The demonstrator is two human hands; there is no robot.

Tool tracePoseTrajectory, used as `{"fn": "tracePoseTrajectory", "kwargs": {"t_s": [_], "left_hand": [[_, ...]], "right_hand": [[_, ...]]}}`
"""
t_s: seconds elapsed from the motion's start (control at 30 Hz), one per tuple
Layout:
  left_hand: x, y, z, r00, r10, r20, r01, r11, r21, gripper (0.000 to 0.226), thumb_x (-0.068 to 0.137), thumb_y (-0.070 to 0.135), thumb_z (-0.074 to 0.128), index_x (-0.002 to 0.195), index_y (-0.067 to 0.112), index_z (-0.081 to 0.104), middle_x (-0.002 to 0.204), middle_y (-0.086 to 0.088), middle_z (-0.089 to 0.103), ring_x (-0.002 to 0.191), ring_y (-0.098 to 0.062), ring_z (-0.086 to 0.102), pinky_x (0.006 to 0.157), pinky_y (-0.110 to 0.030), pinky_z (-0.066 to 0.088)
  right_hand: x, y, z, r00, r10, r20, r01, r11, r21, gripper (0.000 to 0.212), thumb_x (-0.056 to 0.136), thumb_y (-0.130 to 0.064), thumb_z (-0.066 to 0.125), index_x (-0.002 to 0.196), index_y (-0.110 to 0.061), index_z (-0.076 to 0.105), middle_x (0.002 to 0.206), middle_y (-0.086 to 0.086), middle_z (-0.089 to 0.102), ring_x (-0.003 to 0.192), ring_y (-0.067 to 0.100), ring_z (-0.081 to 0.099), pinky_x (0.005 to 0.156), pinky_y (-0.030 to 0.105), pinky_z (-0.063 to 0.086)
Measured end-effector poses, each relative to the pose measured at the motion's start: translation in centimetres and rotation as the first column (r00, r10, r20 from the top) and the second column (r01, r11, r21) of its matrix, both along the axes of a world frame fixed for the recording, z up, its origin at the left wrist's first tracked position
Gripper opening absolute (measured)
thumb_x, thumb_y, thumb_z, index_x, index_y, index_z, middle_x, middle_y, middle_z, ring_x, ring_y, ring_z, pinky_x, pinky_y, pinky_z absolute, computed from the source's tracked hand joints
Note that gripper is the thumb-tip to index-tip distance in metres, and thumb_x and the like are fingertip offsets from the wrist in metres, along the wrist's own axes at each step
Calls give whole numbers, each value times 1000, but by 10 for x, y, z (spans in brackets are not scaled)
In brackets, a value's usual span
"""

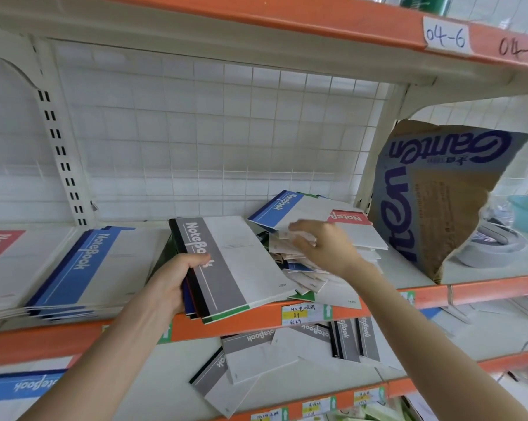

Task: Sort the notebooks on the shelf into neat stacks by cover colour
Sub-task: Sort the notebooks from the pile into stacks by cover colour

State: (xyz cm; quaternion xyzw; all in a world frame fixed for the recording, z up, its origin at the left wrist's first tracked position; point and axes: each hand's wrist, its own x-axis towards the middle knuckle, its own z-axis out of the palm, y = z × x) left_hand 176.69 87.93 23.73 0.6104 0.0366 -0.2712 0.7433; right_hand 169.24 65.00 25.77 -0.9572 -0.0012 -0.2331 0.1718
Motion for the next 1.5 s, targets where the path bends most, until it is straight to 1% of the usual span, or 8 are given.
{"fn": "tracePoseTrajectory", "kwargs": {"t_s": [0.17,0.5,0.73,0.93,1.1,1.2,1.3,1.5], "left_hand": [[-2,6,3,1000,26,17,-26,1000,16,5,86,6,57,89,10,61,75,-13,65,69,-27,60,56,-32,44],[-4,12,5,999,44,29,-43,999,-4,5,89,12,55,90,13,60,78,-12,64,68,-26,60,55,-30,43],[1,8,8,996,76,46,-73,996,-56,19,94,31,53,98,14,60,77,-7,65,66,-21,61,47,-27,47],[7,14,5,997,73,0,-73,997,-27,16,94,23,52,103,11,56,82,-8,63,68,-22,59,53,-30,45],[7,27,6,996,85,-10,-86,996,-15,12,91,24,56,88,12,58,84,-9,63,71,-24,60,57,-33,44],[6,38,8,997,83,3,-82,997,-13,13,90,25,58,87,12,60,78,-9,67,69,-24,62,56,-31,46],[3,49,11,998,65,25,-65,998,-7,12,89,25,60,87,13,62,67,-5,70,64,-22,65,53,-29,51],[8,79,8,981,195,10,-194,979,-59,13,88,26,60,94,14,63,85,-9,70,74,-25,66,63,-34,49]], "right_hand": [[26,-27,-5,906,-314,-286,268,945,-190,31,92,-32,51,114,-14,62,114,6,65,99,26,59,86,37,49],[19,-38,-3,934,-337,-120,298,918,-260,26,97,-13,41,107,-5,64,98,16,67,89,33,59,71,34,43],[4,-8,-18,975,204,83,-185,964,-192,30,88,-18,48,92,-1,72,82,11,73,71,25,69,68,30,54],[-2,25,-20,912,408,-46,-382,884,271,21,90,-4,56,106,2,68,110,-5,63,106,-8,56,96,14,43],[11,43,-17,988,137,-77,-71,827,558,22,95,-12,50,81,-4,66,77,4,65,69,10,55,70,25,46],[25,60,-16,958,141,-251,106,637,764,28,95,-22,52,73,-4,56,66,6,54,61,16,50,60,24,41],[37,78,-19,932,218,-290,124,561,819,43,90,-27,60,98,15,56,86,22,59,77,27,54,71,37,42],[60,116,-24,964,198,-177,43,543,839,6,89,-11,60,94,-8,62,86,6,66,72,17,62,63,23,52]]}}
